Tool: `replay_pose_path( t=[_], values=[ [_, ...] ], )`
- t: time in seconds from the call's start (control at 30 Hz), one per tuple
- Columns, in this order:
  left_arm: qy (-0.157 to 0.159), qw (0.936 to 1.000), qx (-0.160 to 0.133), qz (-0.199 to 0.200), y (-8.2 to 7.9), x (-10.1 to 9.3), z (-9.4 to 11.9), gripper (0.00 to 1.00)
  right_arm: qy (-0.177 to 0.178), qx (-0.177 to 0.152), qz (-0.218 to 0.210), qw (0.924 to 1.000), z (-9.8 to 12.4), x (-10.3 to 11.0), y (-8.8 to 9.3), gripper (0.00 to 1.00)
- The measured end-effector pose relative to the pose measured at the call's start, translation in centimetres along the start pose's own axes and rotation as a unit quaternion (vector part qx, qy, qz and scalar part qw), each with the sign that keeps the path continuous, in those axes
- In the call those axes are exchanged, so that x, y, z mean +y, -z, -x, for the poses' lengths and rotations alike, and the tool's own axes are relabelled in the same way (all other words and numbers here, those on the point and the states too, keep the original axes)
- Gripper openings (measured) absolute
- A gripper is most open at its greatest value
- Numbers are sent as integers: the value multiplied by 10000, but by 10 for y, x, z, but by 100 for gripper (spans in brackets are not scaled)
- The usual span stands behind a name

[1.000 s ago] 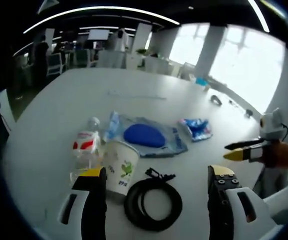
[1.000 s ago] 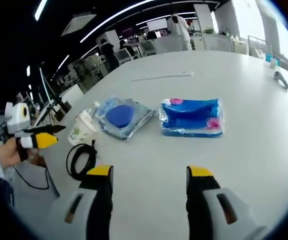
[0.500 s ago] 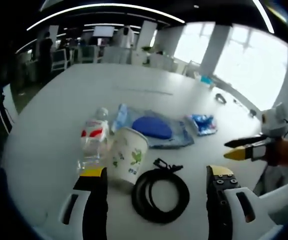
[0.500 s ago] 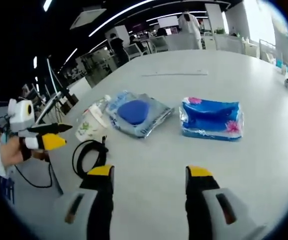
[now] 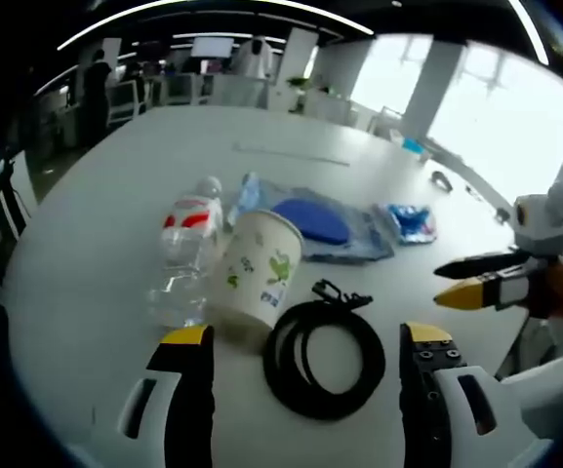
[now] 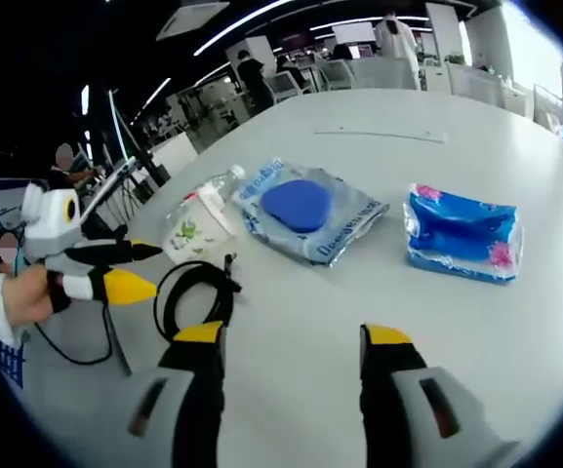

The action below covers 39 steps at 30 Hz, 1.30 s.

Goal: Arrange the tabletop items into an orderly group along one side of the table until the central work area is clear of visible clutter.

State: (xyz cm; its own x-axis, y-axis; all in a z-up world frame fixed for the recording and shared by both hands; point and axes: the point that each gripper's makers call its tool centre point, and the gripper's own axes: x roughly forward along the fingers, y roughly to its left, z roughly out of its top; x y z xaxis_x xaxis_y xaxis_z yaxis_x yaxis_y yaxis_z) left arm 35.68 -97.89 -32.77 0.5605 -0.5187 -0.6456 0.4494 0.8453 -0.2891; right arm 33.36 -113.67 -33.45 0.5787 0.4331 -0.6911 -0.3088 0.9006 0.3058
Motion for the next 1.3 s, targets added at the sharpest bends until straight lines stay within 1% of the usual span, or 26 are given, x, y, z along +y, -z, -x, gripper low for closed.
replay_pose_path(
  t=[0.1,0.37,0.63,0.8,0.83,0.87,0.97,1.17,1.3],
  values=[
    [-24,10000,39,51,4,2,-1,73,-93,79,180,9998,-6,8,-1,53],
    [-114,9997,140,189,16,7,-5,72,-336,232,457,9981,-23,23,-5,49],
    [-198,9990,178,352,26,9,-7,70,-486,297,624,9964,-37,34,-8,48],
    [-230,9987,219,401,32,10,-9,66,-622,388,836,9938,-49,44,-10,47],
    [-329,9988,203,306,34,13,-9,64,-643,427,922,9927,-53,46,-11,47],
    [-353,9987,198,314,35,13,-8,63,-655,435,954,9923,-55,48,-11,47],
    [-378,9982,81,455,32,13,-8,64,-752,462,1061,9904,-59,55,-13,47],
    [-442,9979,63,473,32,12,-10,63,-849,584,1322,9858,-70,61,-12,46],
    [-495,9976,52,478,32,12,-11,60,-910,655,1466,9828,-77,62,-12,44]
  ],
)
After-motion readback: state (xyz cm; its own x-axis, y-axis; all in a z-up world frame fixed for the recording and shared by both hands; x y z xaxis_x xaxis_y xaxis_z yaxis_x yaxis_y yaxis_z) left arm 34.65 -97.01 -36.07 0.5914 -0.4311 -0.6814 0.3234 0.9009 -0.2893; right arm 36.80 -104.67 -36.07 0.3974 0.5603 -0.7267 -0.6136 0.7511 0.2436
